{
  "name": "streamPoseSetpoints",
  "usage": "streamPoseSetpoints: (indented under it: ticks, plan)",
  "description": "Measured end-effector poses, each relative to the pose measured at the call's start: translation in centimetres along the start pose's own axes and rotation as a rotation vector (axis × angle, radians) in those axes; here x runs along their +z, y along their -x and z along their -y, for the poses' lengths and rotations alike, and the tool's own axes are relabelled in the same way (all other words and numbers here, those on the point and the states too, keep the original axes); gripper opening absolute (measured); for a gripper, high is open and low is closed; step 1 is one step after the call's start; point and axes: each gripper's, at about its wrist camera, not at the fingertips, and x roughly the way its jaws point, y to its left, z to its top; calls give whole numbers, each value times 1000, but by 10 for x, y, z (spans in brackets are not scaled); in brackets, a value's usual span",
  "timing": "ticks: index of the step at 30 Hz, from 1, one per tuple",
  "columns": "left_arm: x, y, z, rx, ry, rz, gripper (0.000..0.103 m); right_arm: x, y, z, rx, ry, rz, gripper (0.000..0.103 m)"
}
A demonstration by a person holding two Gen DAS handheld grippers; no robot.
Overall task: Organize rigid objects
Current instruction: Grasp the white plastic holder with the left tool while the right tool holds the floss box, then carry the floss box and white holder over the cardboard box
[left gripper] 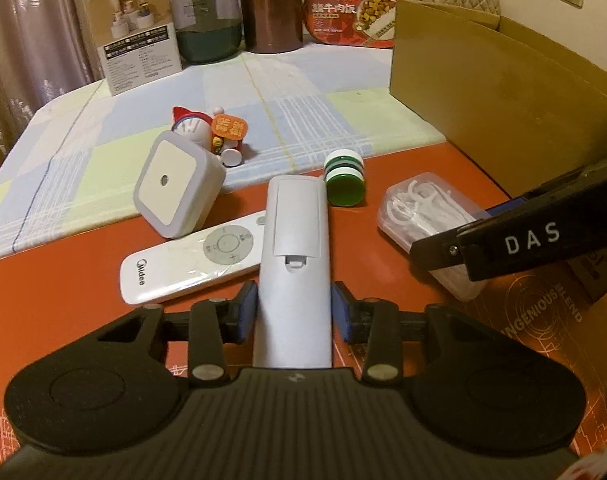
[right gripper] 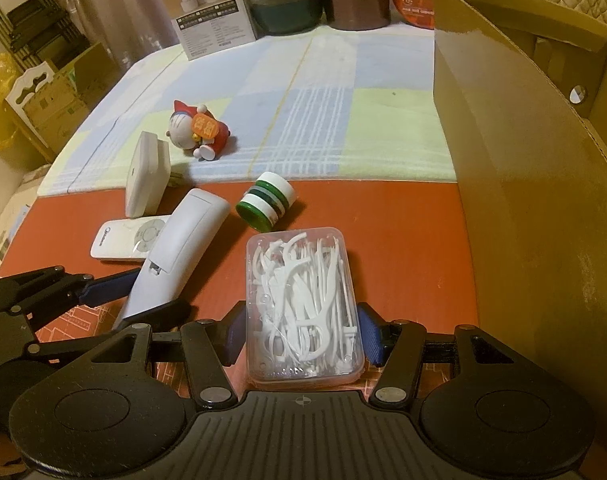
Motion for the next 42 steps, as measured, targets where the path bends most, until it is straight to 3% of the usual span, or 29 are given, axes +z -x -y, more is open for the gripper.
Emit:
streamPoseSetpoints:
  ticks: [6, 10, 33, 42]
  plan:
    - [-9, 11, -9, 85, 82, -3, 34, 0, -1, -2, 9, 1, -2, 54]
    - [-11, 13, -18, 98, 141, -16, 34, 0, -1, -4, 11, 3, -3, 54]
    - [-1, 3, -25, 68, 146, -15, 33, -2, -3, -13, 2, 36, 4, 54]
    - [5, 25, -31, 64, 159, 19, 33, -1, 12, -19, -8, 54, 82, 53]
